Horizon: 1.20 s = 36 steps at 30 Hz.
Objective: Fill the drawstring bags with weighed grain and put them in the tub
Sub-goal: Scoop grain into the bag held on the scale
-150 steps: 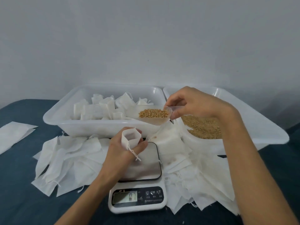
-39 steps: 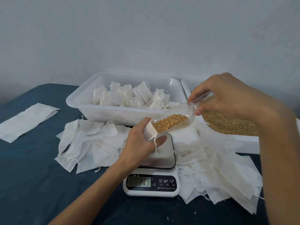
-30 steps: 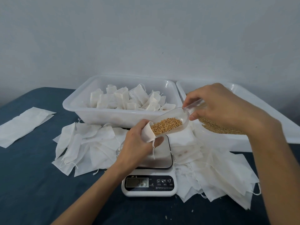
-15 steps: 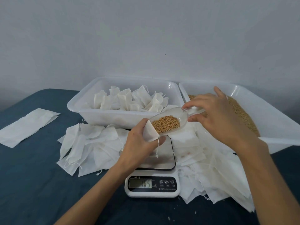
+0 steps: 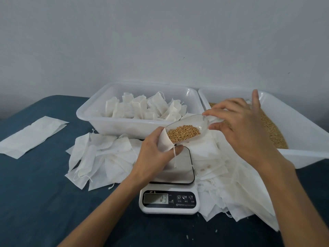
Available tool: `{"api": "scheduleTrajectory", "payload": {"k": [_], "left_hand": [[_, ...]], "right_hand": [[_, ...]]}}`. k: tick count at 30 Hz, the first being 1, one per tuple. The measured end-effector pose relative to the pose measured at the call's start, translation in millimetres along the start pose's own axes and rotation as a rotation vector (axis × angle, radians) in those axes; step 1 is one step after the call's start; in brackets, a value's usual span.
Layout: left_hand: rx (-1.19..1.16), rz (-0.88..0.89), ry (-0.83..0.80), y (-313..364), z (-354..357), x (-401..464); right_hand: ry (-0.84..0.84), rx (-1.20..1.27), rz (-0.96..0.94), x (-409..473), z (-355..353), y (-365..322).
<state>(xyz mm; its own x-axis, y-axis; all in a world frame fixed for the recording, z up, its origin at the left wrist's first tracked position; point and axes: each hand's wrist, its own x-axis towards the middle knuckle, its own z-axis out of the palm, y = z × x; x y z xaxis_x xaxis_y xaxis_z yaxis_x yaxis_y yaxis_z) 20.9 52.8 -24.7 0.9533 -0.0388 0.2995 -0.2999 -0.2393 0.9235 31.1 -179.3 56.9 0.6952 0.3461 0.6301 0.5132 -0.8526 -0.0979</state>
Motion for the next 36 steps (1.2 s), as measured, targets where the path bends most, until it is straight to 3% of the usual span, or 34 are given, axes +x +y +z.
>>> {"api": "scheduleTrajectory", "payload": {"k": [10,19,36], "left_hand": [[-0.286,-0.106,-0.07,7.6,9.9,-3.2],[-0.26,-0.129,-0.151,9.0,9.4,-1.2],[-0.261,-0.124,-0.105,7.3,2.7,-0.3]], "right_hand": [[-0.021,-0.02,0.005,-2.0,-14.3,-0.4],[-0.029,-0.035,-0.007,1.1,-18.0,3.8],[0.058,-0.094,-0.061,-0.4,1.6,2.8]]}}
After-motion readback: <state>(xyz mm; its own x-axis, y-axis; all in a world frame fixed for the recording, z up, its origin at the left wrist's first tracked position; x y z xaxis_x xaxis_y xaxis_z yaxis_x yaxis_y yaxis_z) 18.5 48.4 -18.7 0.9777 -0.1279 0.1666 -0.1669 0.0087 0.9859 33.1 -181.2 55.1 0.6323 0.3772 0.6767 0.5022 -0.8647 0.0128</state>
